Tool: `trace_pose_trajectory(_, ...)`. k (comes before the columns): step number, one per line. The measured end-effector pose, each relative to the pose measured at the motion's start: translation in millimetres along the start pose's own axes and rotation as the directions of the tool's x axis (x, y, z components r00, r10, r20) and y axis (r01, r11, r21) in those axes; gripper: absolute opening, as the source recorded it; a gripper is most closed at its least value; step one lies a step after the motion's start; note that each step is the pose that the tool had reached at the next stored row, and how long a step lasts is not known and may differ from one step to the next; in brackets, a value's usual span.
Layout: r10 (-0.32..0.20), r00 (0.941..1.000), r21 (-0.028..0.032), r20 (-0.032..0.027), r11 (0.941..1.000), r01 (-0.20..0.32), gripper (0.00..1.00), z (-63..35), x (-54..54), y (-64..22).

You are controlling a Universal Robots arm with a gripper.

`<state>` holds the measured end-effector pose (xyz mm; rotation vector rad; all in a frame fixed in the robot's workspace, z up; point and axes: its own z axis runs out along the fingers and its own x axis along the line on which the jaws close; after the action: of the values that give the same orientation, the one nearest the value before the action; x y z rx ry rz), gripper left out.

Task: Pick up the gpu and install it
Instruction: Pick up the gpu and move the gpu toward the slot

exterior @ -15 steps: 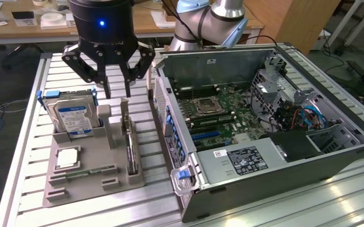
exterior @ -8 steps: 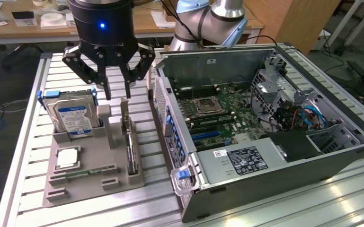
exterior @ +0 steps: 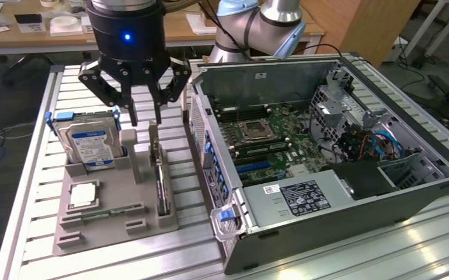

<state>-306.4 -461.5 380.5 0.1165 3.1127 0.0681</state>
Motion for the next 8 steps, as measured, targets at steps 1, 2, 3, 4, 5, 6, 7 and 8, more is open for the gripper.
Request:
trace_pose_trajectory(1,0.000,1.0000,0.0000,0.0000,1.0000,0.000,0.42,0.8,0.0,0.0)
trace_pose_trajectory(2,0.000,1.0000,0.0001,-0.0001,1.0000,0.000,0.42,0.8,0.0,0.0)
trace_pose_trajectory(3,0.000,1.0000,0.0001,-0.0001,1.0000,0.000,0.42,0.8,0.0,0.0)
trace_pose_trajectory(4,0.000,1.0000,0.0001,-0.0001,1.0000,0.000,0.42,0.8,0.0,0.0)
trace_pose_trajectory(5,0.000,1.0000,0.0001,-0.0001,1.0000,0.000,0.42,0.8,0.0,0.0)
trace_pose_trajectory(6,0.000,1.0000,0.0001,-0.0001,1.0000,0.000,0.42,0.9,0.0,0.0)
trace_pose_trajectory(7,0.000,1.0000,0.0000,0.0000,1.0000,0.000,0.42,0.9,0.0,0.0)
trace_pose_trajectory(8,0.000,1.0000,0.0000,-0.0001,1.0000,0.000,0.42,0.9,0.0,0.0)
